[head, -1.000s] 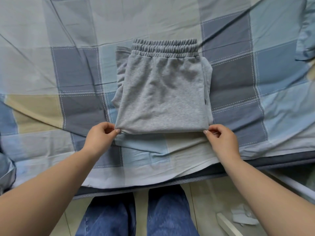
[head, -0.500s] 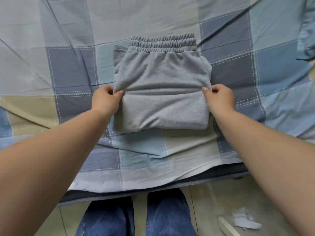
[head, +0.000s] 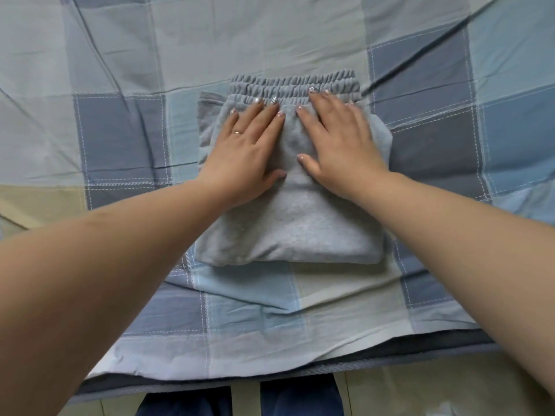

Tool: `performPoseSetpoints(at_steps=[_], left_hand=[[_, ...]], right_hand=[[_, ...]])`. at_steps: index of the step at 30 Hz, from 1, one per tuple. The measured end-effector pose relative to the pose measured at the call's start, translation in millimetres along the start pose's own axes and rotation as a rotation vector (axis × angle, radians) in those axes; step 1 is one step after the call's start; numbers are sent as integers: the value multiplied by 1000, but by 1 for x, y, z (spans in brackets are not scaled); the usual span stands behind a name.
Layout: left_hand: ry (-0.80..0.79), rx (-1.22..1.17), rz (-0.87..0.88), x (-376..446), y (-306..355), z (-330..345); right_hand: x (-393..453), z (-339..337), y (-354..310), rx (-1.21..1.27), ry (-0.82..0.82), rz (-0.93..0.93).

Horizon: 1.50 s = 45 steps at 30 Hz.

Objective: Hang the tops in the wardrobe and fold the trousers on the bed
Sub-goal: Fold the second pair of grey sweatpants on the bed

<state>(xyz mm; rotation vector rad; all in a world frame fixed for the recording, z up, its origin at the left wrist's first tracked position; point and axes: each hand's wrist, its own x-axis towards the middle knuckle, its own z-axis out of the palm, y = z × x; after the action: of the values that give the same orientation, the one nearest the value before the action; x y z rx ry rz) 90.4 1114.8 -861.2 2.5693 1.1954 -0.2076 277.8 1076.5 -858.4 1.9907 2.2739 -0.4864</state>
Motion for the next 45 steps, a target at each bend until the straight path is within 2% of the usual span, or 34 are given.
performPoseSetpoints(at_steps=[5, 10, 15, 20, 25, 30, 32, 34, 36, 38, 39, 42, 45], left_hand=[[-31, 129, -21, 12, -35, 20], [-87, 113, -35, 14, -40, 41], [-81, 76, -78, 3, -25, 24], [47, -179, -170, -65, 35, 17], [-7, -223, -382, -100, 46, 51], [-71, -166, -383, -99, 38, 75], [-32, -242, -382, -98, 36, 70], [69, -334, -399, -103, 32, 57], [167, -409, -486, -104, 17, 43], [156, -466, -613, -98, -2, 30], [127, -522, -653, -93, -10, 26], [42, -823, -681, -76, -21, 20], [52, -1100, -736, -59, -19, 20]], right_hand=[[11, 26, 34, -105, -12, 40], [14, 49, 43, -29, -38, -6], [19, 33, 33, -16, -127, 37], [-57, 26, -5, 215, 101, 3], [-126, 77, -12, 153, 12, 76], [-115, 89, -6, 176, -26, 45], [-120, 84, -2, 267, 36, 58], [-128, 74, 7, 373, 138, 151], [-126, 63, 21, 569, 188, 373], [-117, 53, 31, 842, 173, 603], [-111, 49, 35, 930, 150, 662], [-89, 38, 36, 1020, 42, 628], [-69, 38, 25, 1114, 13, 620]])
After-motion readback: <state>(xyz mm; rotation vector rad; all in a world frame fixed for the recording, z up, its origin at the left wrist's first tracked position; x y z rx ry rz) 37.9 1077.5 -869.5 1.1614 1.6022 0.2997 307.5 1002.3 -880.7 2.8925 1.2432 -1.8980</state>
